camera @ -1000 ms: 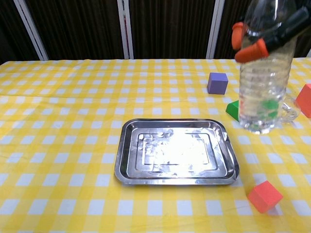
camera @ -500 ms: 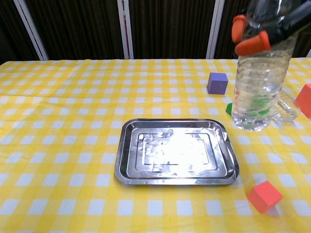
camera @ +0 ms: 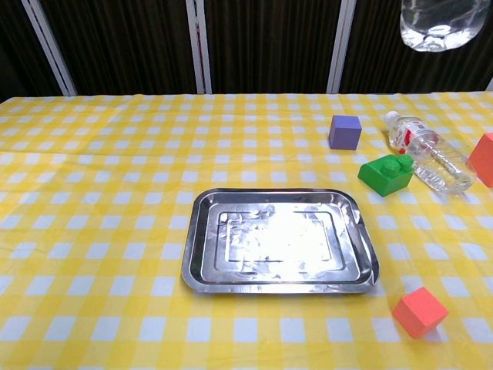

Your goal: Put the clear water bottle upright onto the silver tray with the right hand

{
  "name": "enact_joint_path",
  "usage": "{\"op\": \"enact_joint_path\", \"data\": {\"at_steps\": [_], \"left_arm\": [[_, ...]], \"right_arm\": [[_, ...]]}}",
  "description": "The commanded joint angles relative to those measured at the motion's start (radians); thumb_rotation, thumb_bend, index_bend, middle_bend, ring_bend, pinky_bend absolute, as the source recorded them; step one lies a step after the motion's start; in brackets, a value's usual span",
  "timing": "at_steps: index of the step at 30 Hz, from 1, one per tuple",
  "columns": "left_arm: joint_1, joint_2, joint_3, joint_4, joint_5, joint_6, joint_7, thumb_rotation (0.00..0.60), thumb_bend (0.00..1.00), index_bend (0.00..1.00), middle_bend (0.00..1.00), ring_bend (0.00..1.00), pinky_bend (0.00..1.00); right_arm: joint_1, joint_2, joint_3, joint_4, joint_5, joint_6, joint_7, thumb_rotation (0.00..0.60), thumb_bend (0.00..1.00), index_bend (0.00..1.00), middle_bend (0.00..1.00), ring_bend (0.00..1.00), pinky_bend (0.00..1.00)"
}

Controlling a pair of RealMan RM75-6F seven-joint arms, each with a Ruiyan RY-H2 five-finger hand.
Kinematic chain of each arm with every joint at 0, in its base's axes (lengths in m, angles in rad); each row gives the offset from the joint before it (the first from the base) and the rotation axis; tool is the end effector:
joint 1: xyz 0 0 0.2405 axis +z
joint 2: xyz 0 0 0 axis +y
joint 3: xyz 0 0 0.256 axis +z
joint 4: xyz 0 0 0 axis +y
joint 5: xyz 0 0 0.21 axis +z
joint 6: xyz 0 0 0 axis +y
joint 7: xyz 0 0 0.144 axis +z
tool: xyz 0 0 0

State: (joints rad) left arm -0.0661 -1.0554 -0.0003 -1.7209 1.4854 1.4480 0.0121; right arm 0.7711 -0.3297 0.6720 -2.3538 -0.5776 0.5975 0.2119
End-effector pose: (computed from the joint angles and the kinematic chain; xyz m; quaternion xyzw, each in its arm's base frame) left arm -0.3053 0.1630 0.1585 -0.5968 -0.4310 -0.3641 0.5705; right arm -0.0012 -0.2935 0.2463 0.6473 -0.5332 0.4537 0.3015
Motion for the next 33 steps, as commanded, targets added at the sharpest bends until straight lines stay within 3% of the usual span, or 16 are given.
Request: {"op": "enact_joint_path", "data": {"at_steps": [1,6,11,15,19,23,29,33], "left_arm": [[0.001,0.001,0.000,0.000,0.000,0.000,-0.003,0.600,0.14,0.01,0.00,0.00,0.00],[0.001,0.001,0.002,0.000,0.005,0.002,0.000,0.600,0.14,0.01,0.00,0.00,0.00],[0.000,-0.002,0.000,0.001,0.002,0.001,0.005,0.600,0.14,0.01,0.00,0.00,0.00],[-0.001,-0.006,0.000,0.001,0.001,-0.002,0.015,0.600,0.14,0.01,0.00,0.00,0.00],[-0.001,-0.011,0.000,0.000,0.002,0.000,0.027,0.600,0.14,0.01,0.00,0.00,0.00],[-0.002,-0.015,-0.001,0.002,-0.001,-0.004,0.037,0.600,0.14,0.01,0.00,0.00,0.00],[-0.002,-0.019,-0.003,0.004,-0.006,-0.003,0.046,0.600,0.14,0.01,0.00,0.00,0.00],[-0.002,-0.020,-0.003,0.004,-0.010,-0.005,0.052,0.600,0.14,0.01,0.00,0.00,0.00]], "right_arm": [[0.027,0.099,0.016,-0.002,0.069,-0.142,0.054,0.600,0.56,0.89,0.73,0.43,0.00],[-0.004,-0.002,-0.088,-0.002,0.040,-0.168,0.029,0.600,0.56,0.90,0.73,0.43,0.00],[-0.064,-0.241,-0.240,-0.002,-0.052,-0.022,-0.027,0.600,0.56,0.89,0.73,0.44,0.00],[-0.119,-0.427,-0.319,0.006,-0.153,0.115,-0.046,0.600,0.57,0.89,0.73,0.44,0.00],[-0.162,-0.562,-0.334,0.042,-0.267,0.219,-0.020,0.600,0.57,0.89,0.73,0.44,0.00],[-0.199,-0.639,-0.343,0.074,-0.351,0.257,0.050,0.600,0.57,0.90,0.73,0.44,0.00],[-0.228,-0.679,-0.353,0.149,-0.418,0.233,0.159,0.600,0.57,0.89,0.73,0.44,0.00],[-0.258,-0.644,-0.357,0.213,-0.464,0.219,0.216,0.600,0.57,0.89,0.73,0.44,0.00]]}}
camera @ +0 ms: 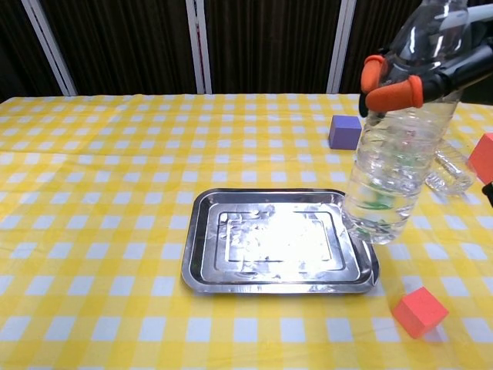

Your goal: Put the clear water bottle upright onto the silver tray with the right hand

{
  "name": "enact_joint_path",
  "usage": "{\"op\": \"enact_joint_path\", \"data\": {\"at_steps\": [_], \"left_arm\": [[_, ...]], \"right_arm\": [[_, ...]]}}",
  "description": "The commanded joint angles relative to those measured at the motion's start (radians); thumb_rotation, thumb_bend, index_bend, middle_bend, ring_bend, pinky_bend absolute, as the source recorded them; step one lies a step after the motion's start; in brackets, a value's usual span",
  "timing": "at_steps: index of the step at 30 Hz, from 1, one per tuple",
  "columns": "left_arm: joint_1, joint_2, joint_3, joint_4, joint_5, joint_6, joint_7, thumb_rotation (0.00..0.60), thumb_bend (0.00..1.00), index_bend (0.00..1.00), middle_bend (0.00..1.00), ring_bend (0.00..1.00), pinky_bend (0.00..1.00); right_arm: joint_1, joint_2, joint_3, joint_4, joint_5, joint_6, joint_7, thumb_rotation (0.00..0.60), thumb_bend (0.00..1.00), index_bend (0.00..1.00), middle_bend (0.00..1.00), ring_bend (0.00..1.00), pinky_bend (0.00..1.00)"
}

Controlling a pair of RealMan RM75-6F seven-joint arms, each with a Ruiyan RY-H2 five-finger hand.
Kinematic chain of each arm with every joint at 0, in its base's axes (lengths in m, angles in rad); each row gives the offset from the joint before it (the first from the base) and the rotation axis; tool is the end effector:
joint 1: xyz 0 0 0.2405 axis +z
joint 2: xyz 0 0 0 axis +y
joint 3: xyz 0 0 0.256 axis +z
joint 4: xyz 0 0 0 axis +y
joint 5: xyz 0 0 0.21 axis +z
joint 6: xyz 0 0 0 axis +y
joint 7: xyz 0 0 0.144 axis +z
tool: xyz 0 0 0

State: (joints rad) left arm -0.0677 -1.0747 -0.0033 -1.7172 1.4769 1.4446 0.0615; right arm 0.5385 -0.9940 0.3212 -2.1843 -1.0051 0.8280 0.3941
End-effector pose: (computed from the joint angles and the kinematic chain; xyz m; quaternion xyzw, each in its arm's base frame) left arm -0.3053 0.1640 0.1530 -0.6028 -0.4223 -0.3533 0.5774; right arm -0.1137 -0.2714 0.1067 0.5087 -0.6982 0.4694 0.1829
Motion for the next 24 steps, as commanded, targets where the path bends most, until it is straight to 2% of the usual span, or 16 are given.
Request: {"op": "enact_joint_path", "data": {"at_steps": [1,4,7,12,15,20,24], "left_arm": [[-0.001,-0.002,0.000,0.001,-0.002,-0.002,0.004,0.600,0.14,0.01,0.00,0.00,0.00],[-0.002,-0.006,0.002,0.001,-0.003,-0.007,0.016,0.600,0.14,0.01,0.00,0.00,0.00],[-0.003,-0.010,0.003,-0.002,-0.004,-0.008,0.028,0.600,0.14,0.01,0.00,0.00,0.00],[-0.001,-0.012,-0.002,-0.004,-0.011,-0.003,0.034,0.600,0.14,0.01,0.00,0.00,0.00],[-0.003,-0.016,0.000,-0.004,-0.010,-0.009,0.043,0.600,0.14,0.01,0.00,0.00,0.00],[-0.005,-0.021,0.002,-0.009,-0.008,-0.012,0.056,0.600,0.14,0.01,0.00,0.00,0.00],[-0.002,-0.016,0.000,-0.011,-0.008,-0.006,0.047,0.600,0.14,0.01,0.00,0.00,0.00]], "right_arm": [[-0.033,0.031,-0.010,0.056,-0.045,-0.014,0.042,0.600,0.57,0.89,0.73,0.44,0.00],[-0.067,0.073,-0.012,0.108,-0.088,-0.008,0.089,0.600,0.57,0.89,0.73,0.44,0.00],[-0.109,0.113,0.000,0.166,-0.151,-0.001,0.200,0.600,0.57,0.90,0.73,0.44,0.00],[-0.183,0.211,-0.001,0.281,-0.301,-0.011,0.464,0.600,0.57,0.89,0.73,0.44,0.00],[-0.204,0.236,-0.018,0.338,-0.381,-0.002,0.572,0.600,0.57,0.89,0.73,0.44,0.00],[-0.194,0.232,-0.038,0.330,-0.485,0.028,0.653,0.600,0.57,0.90,0.73,0.44,0.00],[-0.149,0.208,-0.029,0.232,-0.494,0.033,0.594,0.600,0.57,0.90,0.73,0.44,0.00]]}}
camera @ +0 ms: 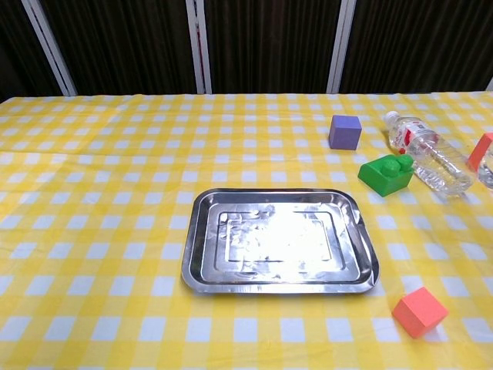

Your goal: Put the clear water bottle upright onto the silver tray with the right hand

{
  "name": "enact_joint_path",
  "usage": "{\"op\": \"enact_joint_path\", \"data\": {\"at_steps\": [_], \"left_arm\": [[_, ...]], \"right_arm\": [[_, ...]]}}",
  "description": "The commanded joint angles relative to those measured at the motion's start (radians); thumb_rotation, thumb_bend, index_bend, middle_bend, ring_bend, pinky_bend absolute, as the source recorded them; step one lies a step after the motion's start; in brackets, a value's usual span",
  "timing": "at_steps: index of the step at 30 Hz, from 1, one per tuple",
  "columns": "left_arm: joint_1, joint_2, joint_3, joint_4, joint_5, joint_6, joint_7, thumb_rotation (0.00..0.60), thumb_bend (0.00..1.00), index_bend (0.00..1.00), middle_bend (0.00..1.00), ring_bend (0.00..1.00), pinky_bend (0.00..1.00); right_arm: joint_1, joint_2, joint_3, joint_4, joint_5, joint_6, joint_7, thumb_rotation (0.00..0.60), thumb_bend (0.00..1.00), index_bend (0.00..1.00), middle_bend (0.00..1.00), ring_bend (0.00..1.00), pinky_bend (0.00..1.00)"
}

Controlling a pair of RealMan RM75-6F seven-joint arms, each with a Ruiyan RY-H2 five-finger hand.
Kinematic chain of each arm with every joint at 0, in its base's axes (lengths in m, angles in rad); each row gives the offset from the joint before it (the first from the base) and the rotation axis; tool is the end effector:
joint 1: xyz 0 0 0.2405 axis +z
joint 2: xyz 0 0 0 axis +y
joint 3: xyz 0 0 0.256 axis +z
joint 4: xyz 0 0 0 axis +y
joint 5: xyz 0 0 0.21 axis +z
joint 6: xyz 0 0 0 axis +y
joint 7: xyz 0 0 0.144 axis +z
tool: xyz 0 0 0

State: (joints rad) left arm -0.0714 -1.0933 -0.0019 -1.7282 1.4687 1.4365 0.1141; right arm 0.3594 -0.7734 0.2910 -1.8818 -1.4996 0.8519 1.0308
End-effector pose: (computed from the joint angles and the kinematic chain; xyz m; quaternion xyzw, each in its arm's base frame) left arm -0.3022 0.1644 0.1453 -0.6095 -0.4187 -0.3433 0.5791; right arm -0.2122 -0.2800 0.1881 0.4788 -0.6817 0.4978 0.2413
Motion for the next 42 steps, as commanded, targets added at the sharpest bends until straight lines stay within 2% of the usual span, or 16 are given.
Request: {"op": "enact_joint_path", "data": {"at_steps": [1,7,11,14,17,23,27,31,34,37,42], "left_arm": [[0.002,0.005,-0.001,0.000,0.000,0.003,-0.011,0.600,0.14,0.01,0.00,0.00,0.00],[0.001,0.014,0.001,0.008,0.006,0.000,-0.040,0.600,0.14,0.01,0.00,0.00,0.00],[-0.002,0.015,0.003,0.014,0.009,-0.006,-0.047,0.600,0.14,0.01,0.00,0.00,0.00],[-0.002,0.016,0.002,0.016,0.008,-0.007,-0.051,0.600,0.14,0.01,0.00,0.00,0.00],[-0.001,0.017,0.001,0.018,0.006,-0.005,-0.053,0.600,0.14,0.01,0.00,0.00,0.00],[-0.006,0.009,0.001,0.017,-0.004,-0.017,-0.035,0.600,0.14,0.01,0.00,0.00,0.00],[-0.007,0.003,0.000,0.012,-0.007,-0.018,-0.017,0.600,0.14,0.01,0.00,0.00,0.00],[-0.002,0.005,-0.001,0.007,-0.004,-0.006,-0.017,0.600,0.14,0.01,0.00,0.00,0.00],[-0.002,0.005,0.002,0.004,0.004,-0.002,-0.014,0.600,0.14,0.01,0.00,0.00,0.00],[-0.003,0.003,0.004,0.002,0.009,-0.004,-0.011,0.600,0.14,0.01,0.00,0.00,0.00],[-0.003,0.005,0.004,-0.001,0.016,0.001,-0.014,0.600,0.14,0.01,0.00,0.00,0.00]], "right_arm": [[0.043,-0.027,0.008,-0.105,0.017,0.012,-0.075,0.600,0.57,0.89,0.73,0.44,0.00],[0.123,-0.168,0.025,-0.280,0.164,0.034,-0.330,0.600,0.57,0.90,0.73,0.45,0.00],[0.174,-0.258,0.029,-0.342,0.260,0.060,-0.476,0.600,0.57,0.90,0.73,0.45,0.00],[0.201,-0.296,0.031,-0.368,0.339,0.093,-0.582,0.600,0.57,0.90,0.73,0.45,0.00],[0.192,-0.276,0.031,-0.367,0.396,0.131,-0.627,0.600,0.57,0.90,0.73,0.45,0.00],[0.110,-0.144,0.018,-0.264,0.405,0.137,-0.548,0.600,0.57,0.90,0.73,0.45,0.00],[0.046,-0.048,-0.004,-0.164,0.317,0.102,-0.420,0.600,0.57,0.90,0.73,0.45,0.00],[-0.007,0.005,-0.035,-0.059,0.204,0.090,-0.273,0.600,0.57,0.90,0.73,0.45,0.00],[-0.024,0.008,-0.053,-0.015,0.131,0.097,-0.189,0.600,0.57,0.90,0.73,0.45,0.00],[-0.017,-0.007,-0.068,-0.021,0.066,0.099,-0.157,0.600,0.57,0.90,0.73,0.45,0.00],[0.030,-0.072,-0.078,-0.087,0.018,0.081,-0.205,0.600,0.57,0.90,0.73,0.45,0.00]]}}
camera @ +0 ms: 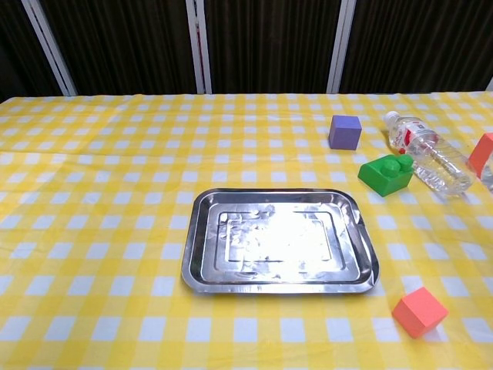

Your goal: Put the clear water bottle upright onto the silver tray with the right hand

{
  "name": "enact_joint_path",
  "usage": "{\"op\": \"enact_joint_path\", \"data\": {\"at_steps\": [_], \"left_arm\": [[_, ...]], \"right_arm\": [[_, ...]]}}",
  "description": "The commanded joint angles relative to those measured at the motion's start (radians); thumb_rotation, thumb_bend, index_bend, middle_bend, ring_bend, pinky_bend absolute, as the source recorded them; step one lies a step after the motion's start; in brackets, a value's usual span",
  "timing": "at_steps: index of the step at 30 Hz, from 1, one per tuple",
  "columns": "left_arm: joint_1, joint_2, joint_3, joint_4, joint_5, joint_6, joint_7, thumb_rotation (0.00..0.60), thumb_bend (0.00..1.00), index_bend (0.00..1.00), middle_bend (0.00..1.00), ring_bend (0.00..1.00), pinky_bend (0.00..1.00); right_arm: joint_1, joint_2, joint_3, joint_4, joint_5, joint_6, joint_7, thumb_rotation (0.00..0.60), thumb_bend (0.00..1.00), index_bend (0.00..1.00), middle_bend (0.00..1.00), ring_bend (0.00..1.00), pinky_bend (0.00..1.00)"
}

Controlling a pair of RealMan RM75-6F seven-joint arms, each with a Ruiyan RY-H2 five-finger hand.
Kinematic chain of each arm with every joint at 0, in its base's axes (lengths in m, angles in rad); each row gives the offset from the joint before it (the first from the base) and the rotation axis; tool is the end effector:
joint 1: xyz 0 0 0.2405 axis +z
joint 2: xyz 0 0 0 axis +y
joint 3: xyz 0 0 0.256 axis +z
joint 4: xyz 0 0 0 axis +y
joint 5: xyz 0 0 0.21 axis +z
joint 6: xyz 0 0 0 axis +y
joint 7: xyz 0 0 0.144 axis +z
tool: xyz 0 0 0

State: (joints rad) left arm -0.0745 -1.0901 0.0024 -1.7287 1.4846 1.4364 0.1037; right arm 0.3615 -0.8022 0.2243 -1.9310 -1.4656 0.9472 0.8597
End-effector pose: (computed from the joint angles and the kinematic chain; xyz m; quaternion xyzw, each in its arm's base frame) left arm -0.3001 0.1644 0.1450 -0.6138 -0.4175 -0.3481 0.5725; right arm -0.2085 -0.2665 0.1770 0.5024 -0.6549 0.5002 0.2617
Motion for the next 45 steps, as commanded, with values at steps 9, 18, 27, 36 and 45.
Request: {"op": "enact_joint_path", "data": {"at_steps": [9,18,27,36,45], "left_arm": [[0.001,0.017,0.004,0.005,0.014,0.003,-0.045,0.600,0.14,0.01,0.00,0.00,0.00],[-0.002,0.018,0.011,0.010,0.024,-0.005,-0.057,0.600,0.14,0.01,0.00,0.00,0.00],[0.011,0.037,0.010,0.014,0.018,0.011,-0.097,0.600,0.14,0.01,0.00,0.00,0.00],[0.022,0.047,0.013,0.013,0.018,0.024,-0.105,0.600,0.14,0.01,0.00,0.00,0.00],[0.019,0.041,0.013,0.008,0.014,0.014,-0.083,0.600,0.14,0.01,0.00,0.00,0.00]], "right_arm": [[0.162,-0.286,-0.001,-0.138,0.139,-0.080,-0.345,0.600,0.57,0.90,0.73,0.45,0.00],[0.292,-0.600,0.021,-0.100,0.377,-0.038,-0.613,0.600,0.57,0.90,0.73,0.45,0.00],[0.355,-0.770,0.074,0.008,0.485,0.021,-0.690,0.600,0.57,0.90,0.73,0.45,0.00],[0.325,-0.780,0.096,0.066,0.461,0.105,-0.694,0.600,0.57,0.90,0.73,0.45,0.00],[0.256,-0.699,0.049,0.060,0.409,0.078,-0.611,0.600,0.57,0.90,0.73,0.45,0.00]]}}
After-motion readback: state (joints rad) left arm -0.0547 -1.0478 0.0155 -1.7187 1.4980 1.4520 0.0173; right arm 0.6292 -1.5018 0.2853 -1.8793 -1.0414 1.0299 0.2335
